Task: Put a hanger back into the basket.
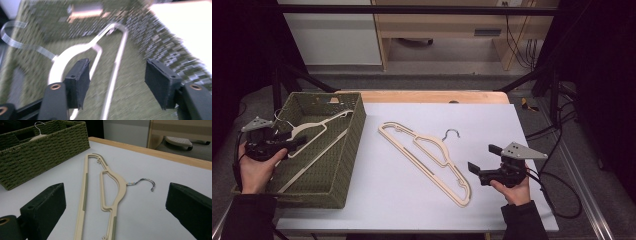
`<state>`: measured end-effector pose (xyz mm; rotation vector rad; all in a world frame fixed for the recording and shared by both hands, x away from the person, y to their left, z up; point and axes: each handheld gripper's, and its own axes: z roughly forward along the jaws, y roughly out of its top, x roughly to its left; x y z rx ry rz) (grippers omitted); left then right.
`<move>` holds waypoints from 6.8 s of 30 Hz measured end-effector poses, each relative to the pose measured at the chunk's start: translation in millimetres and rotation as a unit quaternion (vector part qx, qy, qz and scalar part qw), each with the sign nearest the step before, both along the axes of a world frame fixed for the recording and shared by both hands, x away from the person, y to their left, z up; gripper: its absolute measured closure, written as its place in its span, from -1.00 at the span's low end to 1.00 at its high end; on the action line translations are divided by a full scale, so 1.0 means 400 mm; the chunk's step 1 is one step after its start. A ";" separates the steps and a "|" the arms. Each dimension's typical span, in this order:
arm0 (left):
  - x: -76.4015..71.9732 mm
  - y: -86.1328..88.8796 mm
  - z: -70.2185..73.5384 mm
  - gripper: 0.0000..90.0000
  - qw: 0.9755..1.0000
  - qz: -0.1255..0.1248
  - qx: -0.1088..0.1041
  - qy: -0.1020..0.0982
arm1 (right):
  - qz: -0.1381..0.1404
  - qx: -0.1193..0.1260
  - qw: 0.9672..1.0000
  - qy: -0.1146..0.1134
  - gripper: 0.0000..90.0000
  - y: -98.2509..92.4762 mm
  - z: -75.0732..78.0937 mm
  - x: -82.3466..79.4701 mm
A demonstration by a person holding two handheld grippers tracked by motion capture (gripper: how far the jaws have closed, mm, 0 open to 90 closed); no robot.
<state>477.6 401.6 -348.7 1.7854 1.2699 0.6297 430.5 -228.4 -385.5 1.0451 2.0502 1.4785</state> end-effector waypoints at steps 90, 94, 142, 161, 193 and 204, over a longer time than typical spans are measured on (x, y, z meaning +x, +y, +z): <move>-0.129 -0.541 -0.127 -0.70 0.972 -0.231 -0.014 -0.029 | -0.026 -0.122 0.970 0.206 0.77 0.133 -0.194 0.143; -0.128 -0.545 -0.127 -0.70 0.972 -0.233 -0.012 -0.028 | -0.023 -0.118 0.974 0.194 0.77 0.127 -0.179 0.136; 0.237 -0.794 -0.190 -0.32 0.957 -0.268 0.111 -0.017 | 0.026 -0.097 0.986 0.132 0.84 0.116 -0.098 0.067; 0.166 -0.779 -0.160 0.49 0.925 -0.317 0.203 -0.054 | 0.046 -0.081 0.987 0.132 0.48 0.110 -0.085 0.062; 0.022 -0.726 -0.113 0.80 0.894 -0.405 0.190 -0.026 | 0.122 -0.101 0.987 0.033 0.27 0.220 -0.068 0.122; 0.006 -0.693 -0.081 0.27 0.921 -0.376 0.107 -0.004 | 0.219 -0.115 0.968 0.041 0.87 0.217 -0.049 0.103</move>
